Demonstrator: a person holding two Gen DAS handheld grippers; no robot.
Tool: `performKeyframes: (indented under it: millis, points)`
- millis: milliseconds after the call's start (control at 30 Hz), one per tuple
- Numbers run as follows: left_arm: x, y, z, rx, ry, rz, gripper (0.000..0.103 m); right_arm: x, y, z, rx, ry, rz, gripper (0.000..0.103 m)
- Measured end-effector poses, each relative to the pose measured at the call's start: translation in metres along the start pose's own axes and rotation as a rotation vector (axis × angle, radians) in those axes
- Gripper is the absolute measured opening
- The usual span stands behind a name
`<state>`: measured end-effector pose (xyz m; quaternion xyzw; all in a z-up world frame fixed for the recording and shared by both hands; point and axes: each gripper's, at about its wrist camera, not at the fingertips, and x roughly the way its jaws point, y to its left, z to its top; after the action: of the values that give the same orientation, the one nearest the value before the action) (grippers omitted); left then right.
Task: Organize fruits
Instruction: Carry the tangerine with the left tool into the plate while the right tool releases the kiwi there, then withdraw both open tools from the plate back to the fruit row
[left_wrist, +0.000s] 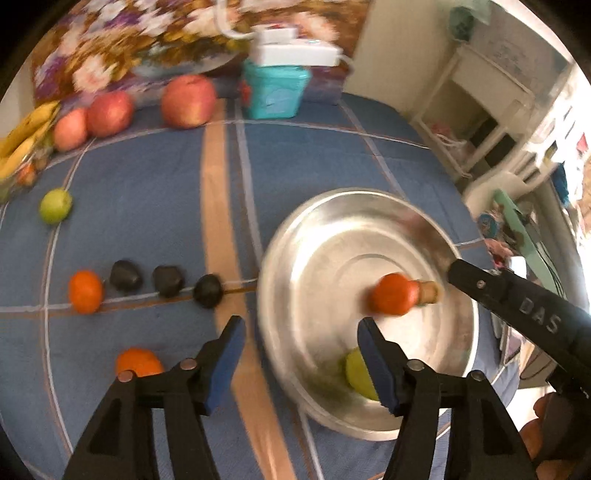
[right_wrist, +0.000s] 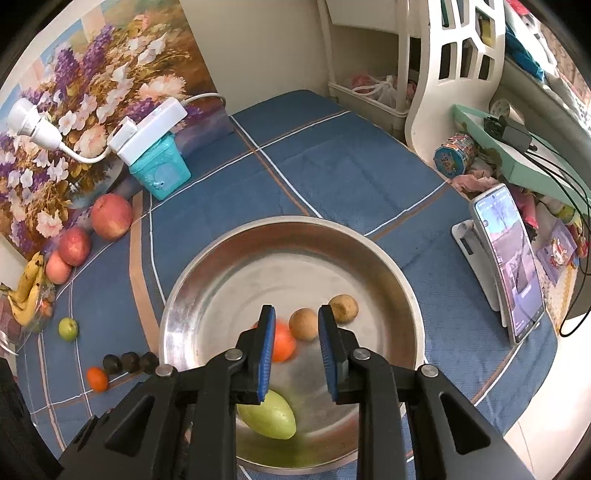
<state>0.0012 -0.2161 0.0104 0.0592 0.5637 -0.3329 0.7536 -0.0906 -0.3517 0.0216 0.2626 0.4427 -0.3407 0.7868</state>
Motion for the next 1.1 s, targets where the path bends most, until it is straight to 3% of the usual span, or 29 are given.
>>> performKeyframes:
  millis: [167,300,467,867,967,1033,1100]
  points:
    - [-0.008,0.043,0.002,-0.156,0.031,0.070,0.072,0.006,0.007,-0.005,-0.023,0.030,0.004,0.046]
    - [-0.022,0.082,0.002,-0.281,0.010,0.120,0.080,0.010,0.023,-0.012,-0.066,0.051,0.019,0.047]
    - [-0.043,0.129,-0.003,-0.406,-0.025,0.152,0.082,0.010,0.052,-0.024,-0.139,0.083,0.100,0.047]
    - [-0.092,0.211,-0.023,-0.594,-0.123,0.223,0.083,-0.005,0.098,-0.039,-0.251,0.068,0.158,0.047]
    - [-0.099,0.217,-0.028,-0.609,-0.135,0.232,0.083,-0.005,0.105,-0.042,-0.280,0.062,0.142,0.055]
    - [-0.099,0.221,-0.030,-0.615,-0.136,0.228,0.086,-0.004,0.110,-0.044,-0.297,0.064,0.138,0.056]
    - [-0.102,0.225,-0.034,-0.627,-0.136,0.225,0.099,-0.003,0.115,-0.046,-0.311,0.066,0.132,0.059]
